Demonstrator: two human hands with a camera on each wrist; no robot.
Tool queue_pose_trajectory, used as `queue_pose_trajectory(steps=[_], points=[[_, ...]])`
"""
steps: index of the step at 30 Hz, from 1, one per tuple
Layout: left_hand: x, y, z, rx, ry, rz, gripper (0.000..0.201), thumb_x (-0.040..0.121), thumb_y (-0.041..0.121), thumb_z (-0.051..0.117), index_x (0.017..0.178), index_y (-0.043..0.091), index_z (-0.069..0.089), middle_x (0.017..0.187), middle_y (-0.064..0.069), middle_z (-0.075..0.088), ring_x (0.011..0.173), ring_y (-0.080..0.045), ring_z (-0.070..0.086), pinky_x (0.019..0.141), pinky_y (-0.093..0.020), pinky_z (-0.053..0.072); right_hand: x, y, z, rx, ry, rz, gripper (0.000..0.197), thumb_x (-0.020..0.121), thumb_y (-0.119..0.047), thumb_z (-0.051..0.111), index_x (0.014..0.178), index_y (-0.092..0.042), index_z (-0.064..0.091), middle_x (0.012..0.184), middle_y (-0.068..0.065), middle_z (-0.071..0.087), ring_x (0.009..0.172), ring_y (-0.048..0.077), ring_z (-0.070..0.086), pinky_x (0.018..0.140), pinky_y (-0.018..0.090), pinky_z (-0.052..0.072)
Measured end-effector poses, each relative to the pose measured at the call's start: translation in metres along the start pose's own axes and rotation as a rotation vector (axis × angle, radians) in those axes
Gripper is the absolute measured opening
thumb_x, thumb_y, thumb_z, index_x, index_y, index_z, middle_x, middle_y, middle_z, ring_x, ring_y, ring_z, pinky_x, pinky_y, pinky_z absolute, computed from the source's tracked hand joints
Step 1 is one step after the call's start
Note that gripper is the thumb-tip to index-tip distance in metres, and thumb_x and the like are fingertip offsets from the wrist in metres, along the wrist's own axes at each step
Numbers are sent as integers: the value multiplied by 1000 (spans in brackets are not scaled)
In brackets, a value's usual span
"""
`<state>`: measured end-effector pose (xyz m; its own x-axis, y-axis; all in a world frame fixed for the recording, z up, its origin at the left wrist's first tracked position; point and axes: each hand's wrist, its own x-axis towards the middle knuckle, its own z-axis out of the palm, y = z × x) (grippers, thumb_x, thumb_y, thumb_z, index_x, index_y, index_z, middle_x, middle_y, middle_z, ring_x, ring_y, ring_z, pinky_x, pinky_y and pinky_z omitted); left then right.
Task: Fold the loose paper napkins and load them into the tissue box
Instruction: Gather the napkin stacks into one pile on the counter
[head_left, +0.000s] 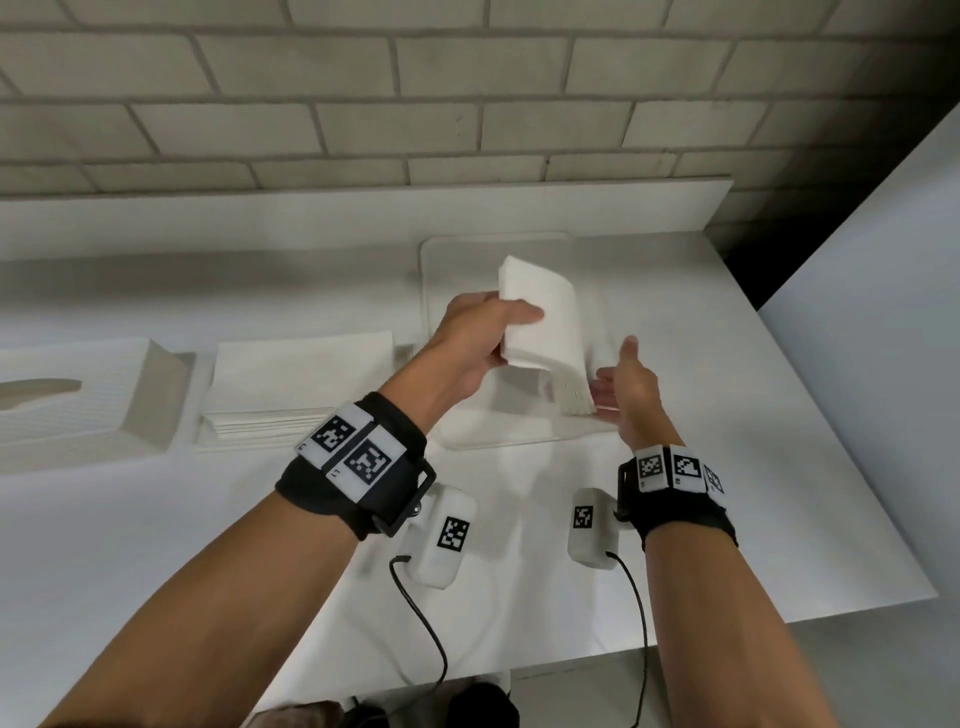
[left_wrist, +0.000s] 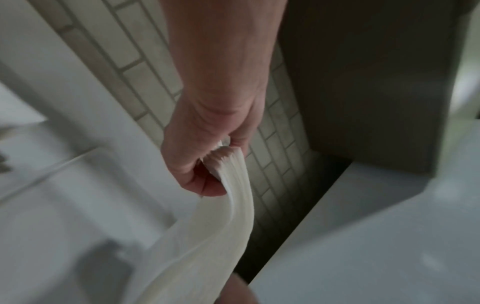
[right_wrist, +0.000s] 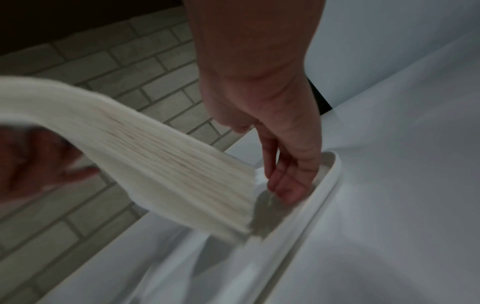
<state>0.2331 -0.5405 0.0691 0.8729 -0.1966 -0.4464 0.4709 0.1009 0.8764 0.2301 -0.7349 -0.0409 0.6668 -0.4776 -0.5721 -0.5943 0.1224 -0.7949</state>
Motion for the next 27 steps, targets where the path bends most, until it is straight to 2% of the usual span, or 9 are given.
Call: queue_pose_trajectory(steps=[4, 8, 12, 14, 16, 19, 21, 24, 27], points=[[-31, 36, -3, -19, -95, 112, 22, 82, 2, 67, 104, 1, 67, 94, -8, 72, 82, -20, 69, 65, -27, 57, -19, 2, -6, 411, -367, 113, 75, 95, -65, 24, 120, -1, 53, 109, 26, 64, 97, 41, 65, 83, 52, 52], [-61, 54, -30, -100, -130, 151, 7, 83, 1, 66, 87, 6, 69, 82, -4, 72, 73, -17, 69, 67, -27, 59, -48, 0, -2, 571, -532, 142, 49, 99, -36, 33, 101, 5, 59, 106, 37, 65, 92, 49, 69, 87, 56, 53], [-78, 36, -76, -150, -86, 74, 8, 86, 2, 62, 87, 7, 68, 79, -2, 73, 71, -15, 71, 74, -28, 59, -80, -4, 5, 731, -652, 157, 72, 97, -55, 31, 136, 2, 47, 132, 36, 52, 118, 56, 53, 87, 65, 50], [-85, 18, -103, -149, -21, 25, 10, 85, 1, 63, 93, 4, 69, 87, -6, 75, 75, -18, 72, 72, -29, 60, -100, -3, 13, 657, -690, 202, 86, 89, -73, 30, 129, -2, 54, 125, 27, 62, 112, 50, 60, 82, 64, 53], [-89, -4, -133, -127, 55, -32, 18, 85, 0, 64, 102, 0, 67, 102, -13, 73, 83, -23, 73, 73, -32, 61, -122, 0, 25, 473, -754, 215, 89, 84, -78, 33, 126, -3, 58, 124, 21, 65, 106, 42, 66, 78, 56, 58], [-103, -33, -174, -100, 144, -128, 32, 87, 5, 64, 118, 0, 63, 119, -14, 67, 106, -30, 66, 78, -38, 57, -147, 17, 55, 216, -735, 152, 52, 89, -45, 61, 124, -8, 62, 121, 13, 68, 102, 31, 69, 75, 46, 61], [-112, -49, -201, -100, 156, -183, 28, 88, 8, 64, 116, 4, 64, 118, -11, 67, 111, -30, 63, 87, -41, 54, -155, 30, 74, 130, -725, 141, 36, 88, -23, 67, 120, -7, 62, 111, 10, 72, 99, 28, 71, 79, 45, 61], [-123, -67, -239, -74, 116, -252, 11, 88, 8, 61, 98, 11, 65, 105, -7, 68, 96, -25, 67, 90, -38, 55, -170, 43, 101, 47, -768, 124, 20, 90, -12, 63, 110, -7, 65, 98, 8, 76, 90, 24, 73, 77, 43, 62], [-130, -80, -265, -3, 133, -260, 10, 89, 1, 57, 84, 7, 64, 87, -7, 70, 74, -21, 69, 66, -29, 56, -179, 54, 124, -52, -759, 31, 26, 89, -9, 65, 115, -5, 63, 108, 10, 73, 96, 24, 71, 69, 36, 61]])
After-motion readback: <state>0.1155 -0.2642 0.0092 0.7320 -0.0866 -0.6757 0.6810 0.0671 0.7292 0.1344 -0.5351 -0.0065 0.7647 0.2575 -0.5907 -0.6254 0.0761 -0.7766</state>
